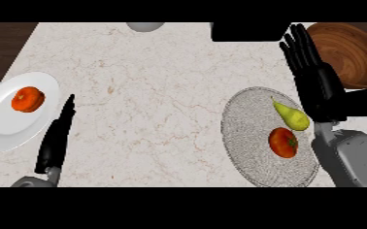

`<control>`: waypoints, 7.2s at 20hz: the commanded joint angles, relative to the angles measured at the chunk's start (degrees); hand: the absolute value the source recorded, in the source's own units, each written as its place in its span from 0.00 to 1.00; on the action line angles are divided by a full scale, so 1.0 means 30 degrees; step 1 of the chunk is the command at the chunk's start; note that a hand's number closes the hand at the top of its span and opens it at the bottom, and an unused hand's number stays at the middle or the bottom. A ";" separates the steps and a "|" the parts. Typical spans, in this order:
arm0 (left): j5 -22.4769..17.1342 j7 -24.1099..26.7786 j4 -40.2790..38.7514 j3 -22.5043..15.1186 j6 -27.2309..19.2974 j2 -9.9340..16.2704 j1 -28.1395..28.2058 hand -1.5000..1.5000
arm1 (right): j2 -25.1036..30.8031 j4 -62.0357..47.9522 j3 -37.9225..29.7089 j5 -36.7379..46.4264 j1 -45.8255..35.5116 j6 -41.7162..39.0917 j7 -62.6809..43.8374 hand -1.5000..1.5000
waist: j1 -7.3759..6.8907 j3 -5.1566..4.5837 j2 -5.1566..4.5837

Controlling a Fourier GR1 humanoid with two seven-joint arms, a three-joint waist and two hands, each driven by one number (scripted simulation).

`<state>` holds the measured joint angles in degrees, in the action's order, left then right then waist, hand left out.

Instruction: Pick the tomato from the placemat and place it in the bowl

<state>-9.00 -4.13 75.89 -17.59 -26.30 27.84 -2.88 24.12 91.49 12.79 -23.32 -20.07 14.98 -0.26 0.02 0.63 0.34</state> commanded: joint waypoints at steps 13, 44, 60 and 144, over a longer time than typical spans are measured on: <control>-0.2626 0.1021 0.3229 0.2858 0.2218 0.1157 -0.1055 0.50 | 0.3631 -0.4288 -0.4808 0.2048 1.0055 -0.8037 1.5937 0.00 | 0.0674 -0.0097 -0.0077; -0.1027 -0.0223 0.3196 0.4278 0.3881 -0.0466 -0.2215 0.50 | 0.9451 -0.5021 -0.2698 0.9262 0.4878 -1.2241 1.1948 0.00 | -0.0113 -0.0220 -0.0125; 0.0701 -0.0075 0.3153 0.5085 0.4293 -0.1549 -0.2086 0.50 | 0.5791 -0.4280 -0.0943 1.5555 0.3944 -1.0730 0.9148 0.00 | 0.0014 -0.0212 -0.0092; 0.3792 -0.0743 0.3148 0.8547 0.7893 -0.4593 -0.2666 0.50 | 0.1752 -1.3000 -1.1385 2.4602 -0.9237 -0.3862 -0.3075 1.00 | -0.0266 -0.0203 -0.0248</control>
<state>1.58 -7.67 88.43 8.14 -2.39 14.53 -9.14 26.39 62.05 -18.46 51.99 -45.68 -0.19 -15.30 -0.50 0.01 -0.17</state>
